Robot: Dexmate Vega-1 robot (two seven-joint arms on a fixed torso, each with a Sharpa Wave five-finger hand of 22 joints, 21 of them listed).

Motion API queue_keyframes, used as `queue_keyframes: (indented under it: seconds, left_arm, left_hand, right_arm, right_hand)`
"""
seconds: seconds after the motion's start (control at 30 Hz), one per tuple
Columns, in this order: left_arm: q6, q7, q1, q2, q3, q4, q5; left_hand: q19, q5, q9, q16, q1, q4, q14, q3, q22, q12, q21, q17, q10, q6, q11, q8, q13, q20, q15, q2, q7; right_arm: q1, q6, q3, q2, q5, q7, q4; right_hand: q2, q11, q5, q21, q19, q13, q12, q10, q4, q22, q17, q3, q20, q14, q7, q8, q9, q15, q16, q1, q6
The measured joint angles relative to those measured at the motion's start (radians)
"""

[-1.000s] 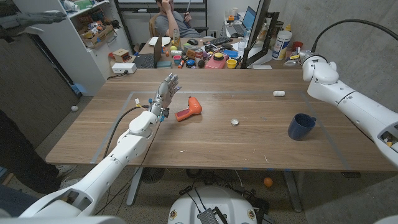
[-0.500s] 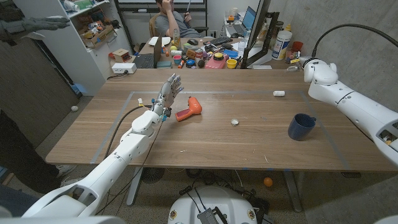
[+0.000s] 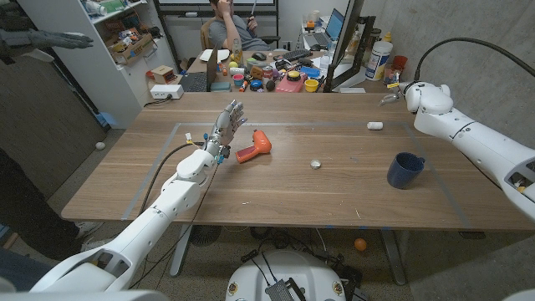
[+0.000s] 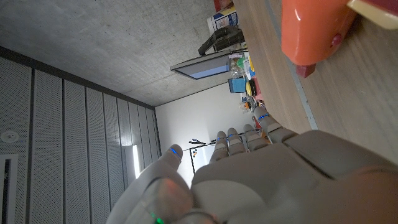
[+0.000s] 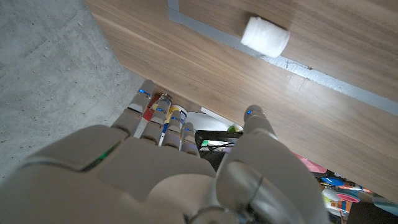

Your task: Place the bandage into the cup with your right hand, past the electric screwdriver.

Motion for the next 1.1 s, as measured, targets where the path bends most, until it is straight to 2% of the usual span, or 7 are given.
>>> queue_keyframes:
  seconds: [0.03, 0.37, 0.67, 0.93, 0.97, 1.1]
  left_arm:
    - [0.0, 0.0, 0.001, 0.0, 0.0, 0.0, 0.0]
    - [-0.007, -0.008, 0.004, -0.006, 0.0, 0.008, -0.004]
    - [-0.012, -0.014, 0.002, -0.014, 0.003, 0.018, -0.004]
    - [-0.012, -0.014, 0.002, -0.015, 0.005, 0.018, -0.004]
    - [-0.012, -0.011, 0.002, -0.015, 0.005, 0.017, -0.001]
    - [-0.012, -0.009, 0.002, -0.015, 0.005, 0.015, 0.0]
  left_hand:
    - [0.0, 0.0, 0.0, 0.0, 0.0, 0.0, 0.0, 0.0, 0.0, 0.0, 0.0, 0.0, 0.0, 0.0, 0.0, 0.0, 0.0, 0.0, 0.0, 0.0, 0.0]
    - [0.0, 0.0, 0.0, 0.0, 0.0, 0.0, 0.0, 0.0, 0.0, 0.0, 0.0, 0.0, 0.0, 0.0, 0.0, 0.0, 0.0, 0.0, 0.0, 0.0, 0.0]
    - [0.0, 0.0, 0.0, 0.0, 0.0, 0.0, 0.0, 0.0, 0.0, 0.0, 0.0, 0.0, 0.0, 0.0, 0.0, 0.0, 0.0, 0.0, 0.0, 0.0, 0.0]
    - [0.0, 0.0, 0.0, 0.0, 0.0, 0.0, 0.0, 0.0, 0.0, 0.0, -0.004, 0.0, 0.0, 0.0, 0.0, 0.0, 0.0, 0.0, 0.0, 0.0, 0.0]
    - [0.0, 0.0, 0.0, 0.0, 0.0, 0.0, 0.0, 0.0, 0.0, 0.0, -0.004, 0.0, 0.0, 0.0, 0.0, 0.0, 0.0, 0.0, 0.0, 0.0, 0.0]
    - [0.0, 0.0, 0.0, 0.0, 0.0, 0.0, 0.0, 0.0, 0.0, 0.0, -0.004, 0.0, 0.0, 0.0, 0.0, 0.0, 0.0, 0.0, 0.0, 0.0, 0.0]
  right_arm:
    - [0.003, 0.005, -0.007, -0.004, -0.005, 0.012, -0.003]
    - [0.013, 0.057, -0.035, -0.019, -0.065, 0.101, -0.016]
    - [0.028, 0.105, -0.055, -0.003, -0.113, 0.148, 0.023]
    - [0.028, 0.145, -0.055, -0.003, -0.144, 0.166, 0.023]
    - [0.052, 0.15, -0.077, 0.034, -0.147, 0.167, 0.092]
    - [0.065, 0.162, -0.087, 0.052, -0.155, 0.168, 0.125]
  right_hand:
    - [0.0, -0.001, 0.002, 0.003, 0.007, 0.0, 0.001, 0.005, -0.002, 0.0, 0.0, -0.002, -0.007, 0.005, 0.0, 0.0, 0.0, -0.005, 0.004, 0.0, 0.007]
    - [0.01, -0.009, 0.009, 0.006, 0.045, 0.0, 0.017, 0.04, -0.011, 0.0, -0.005, 0.004, -0.012, 0.038, -0.008, 0.008, 0.0, -0.012, 0.008, 0.042, 0.032]
    - [0.01, -0.009, 0.011, 0.008, 0.055, 0.0, 0.017, 0.04, -0.015, 0.0, -0.005, 0.008, -0.016, 0.048, -0.006, 0.008, 0.0, -0.011, 0.008, 0.05, 0.037]
    - [0.01, -0.011, 0.011, 0.008, 0.061, 0.0, 0.017, 0.049, -0.015, 0.0, -0.003, 0.008, -0.018, 0.053, -0.008, 0.015, 0.0, -0.006, 0.008, 0.061, 0.046]
    - [0.014, -0.011, 0.011, 0.008, 0.061, 0.0, 0.017, 0.049, -0.015, 0.0, -0.002, 0.008, -0.018, 0.053, -0.008, 0.015, 0.0, -0.006, 0.008, 0.064, 0.046]
    - [0.014, -0.011, 0.011, 0.008, 0.061, 0.0, 0.017, 0.049, -0.015, 0.0, -0.002, 0.008, -0.018, 0.053, -0.011, 0.015, 0.0, -0.006, 0.008, 0.064, 0.05]
